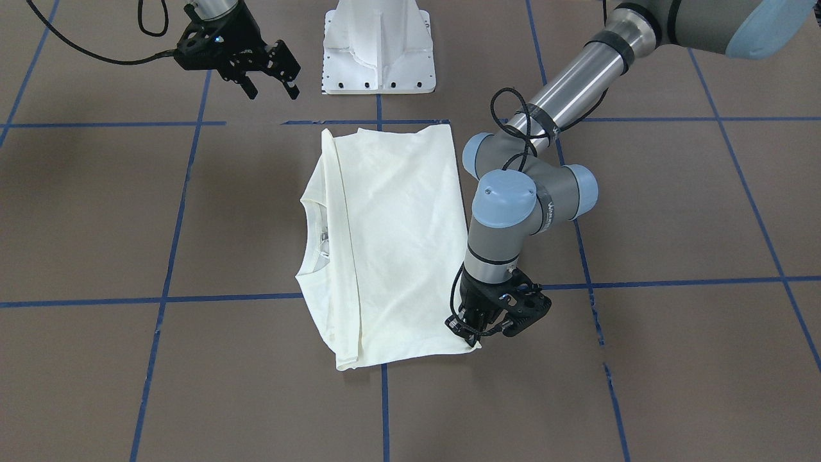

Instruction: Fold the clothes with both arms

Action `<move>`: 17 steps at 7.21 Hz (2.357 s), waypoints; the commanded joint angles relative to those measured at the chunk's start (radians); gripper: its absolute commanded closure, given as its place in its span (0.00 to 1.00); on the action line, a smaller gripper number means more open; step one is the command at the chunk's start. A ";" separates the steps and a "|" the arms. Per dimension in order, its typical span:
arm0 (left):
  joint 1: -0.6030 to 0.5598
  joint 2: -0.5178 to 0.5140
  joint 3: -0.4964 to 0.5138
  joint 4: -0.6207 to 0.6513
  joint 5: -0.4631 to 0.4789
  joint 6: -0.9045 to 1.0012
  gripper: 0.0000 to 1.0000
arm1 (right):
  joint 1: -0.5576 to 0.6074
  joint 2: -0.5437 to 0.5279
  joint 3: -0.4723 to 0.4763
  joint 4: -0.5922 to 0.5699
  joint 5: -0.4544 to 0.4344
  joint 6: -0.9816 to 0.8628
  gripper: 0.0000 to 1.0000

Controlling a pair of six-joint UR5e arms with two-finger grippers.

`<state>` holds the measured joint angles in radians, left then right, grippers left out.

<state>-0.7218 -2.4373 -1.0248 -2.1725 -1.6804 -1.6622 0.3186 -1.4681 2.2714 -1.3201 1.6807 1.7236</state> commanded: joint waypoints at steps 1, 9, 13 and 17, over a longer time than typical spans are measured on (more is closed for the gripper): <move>-0.001 0.000 0.008 -0.027 0.005 0.071 0.01 | -0.001 0.014 -0.009 -0.001 -0.010 -0.002 0.00; -0.038 0.312 -0.713 0.460 -0.122 0.321 0.00 | 0.050 0.385 -0.364 -0.258 -0.009 -0.390 0.00; 0.005 0.399 -0.854 0.477 -0.125 0.320 0.00 | 0.019 0.496 -0.520 -0.341 0.007 -0.514 0.00; 0.005 0.399 -0.856 0.477 -0.147 0.312 0.00 | -0.010 0.497 -0.520 -0.452 0.054 -0.575 0.00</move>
<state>-0.7164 -2.0388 -1.8802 -1.6951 -1.8234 -1.3481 0.3193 -0.9712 1.7555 -1.7604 1.7267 1.1544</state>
